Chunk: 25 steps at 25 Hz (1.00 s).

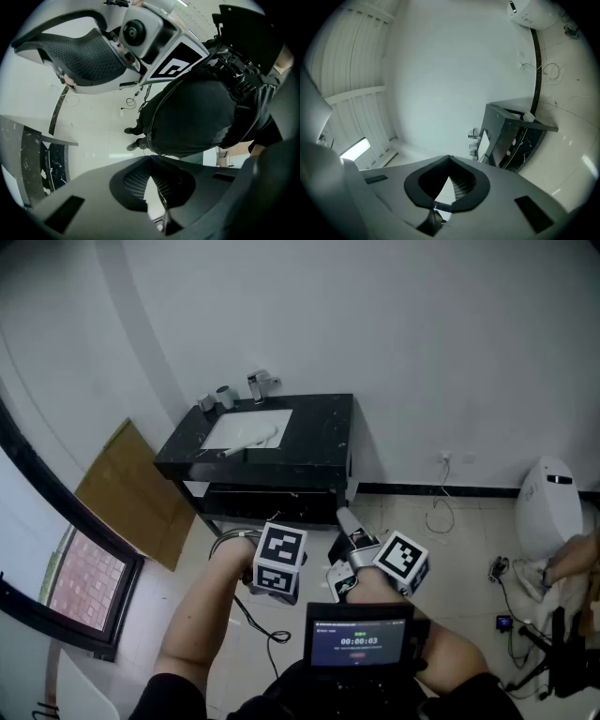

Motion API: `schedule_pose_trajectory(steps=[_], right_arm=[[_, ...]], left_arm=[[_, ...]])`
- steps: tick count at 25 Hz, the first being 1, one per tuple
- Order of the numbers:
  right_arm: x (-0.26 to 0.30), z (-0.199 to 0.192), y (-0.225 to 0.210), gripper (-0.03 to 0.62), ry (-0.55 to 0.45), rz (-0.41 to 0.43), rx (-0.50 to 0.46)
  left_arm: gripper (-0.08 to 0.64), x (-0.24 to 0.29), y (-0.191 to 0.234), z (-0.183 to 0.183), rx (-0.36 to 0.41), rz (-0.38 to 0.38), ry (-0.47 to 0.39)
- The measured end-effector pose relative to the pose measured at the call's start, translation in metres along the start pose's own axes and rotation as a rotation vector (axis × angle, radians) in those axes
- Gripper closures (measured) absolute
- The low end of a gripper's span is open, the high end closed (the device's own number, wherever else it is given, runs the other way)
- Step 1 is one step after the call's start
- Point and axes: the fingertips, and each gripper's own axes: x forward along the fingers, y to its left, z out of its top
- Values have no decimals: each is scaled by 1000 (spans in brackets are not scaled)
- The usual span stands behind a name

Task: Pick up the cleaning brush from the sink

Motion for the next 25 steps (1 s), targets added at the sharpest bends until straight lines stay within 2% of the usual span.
schedule_pose_trajectory(steps=[3, 9, 14, 18, 21, 25], right_arm=[[-3, -1, -1, 584, 2, -11, 0], [-3, 9, 7, 584, 21, 30, -42], [-4, 17, 11, 584, 54, 61, -19], [2, 13, 16, 584, 77, 58, -46], [12, 0, 15, 584, 100, 52, -60], [46, -44, 10, 584, 133, 40, -62]], left_arm=[[555, 3, -4, 2, -14, -2, -12], [555, 1, -21, 15, -12, -18, -24], [554, -4, -15, 23, -74, 11, -29], [555, -6, -16, 27, -89, 11, -96], [554, -8, -16, 14, -106, 24, -119], [555, -16, -15, -34, -114, 47, -177]])
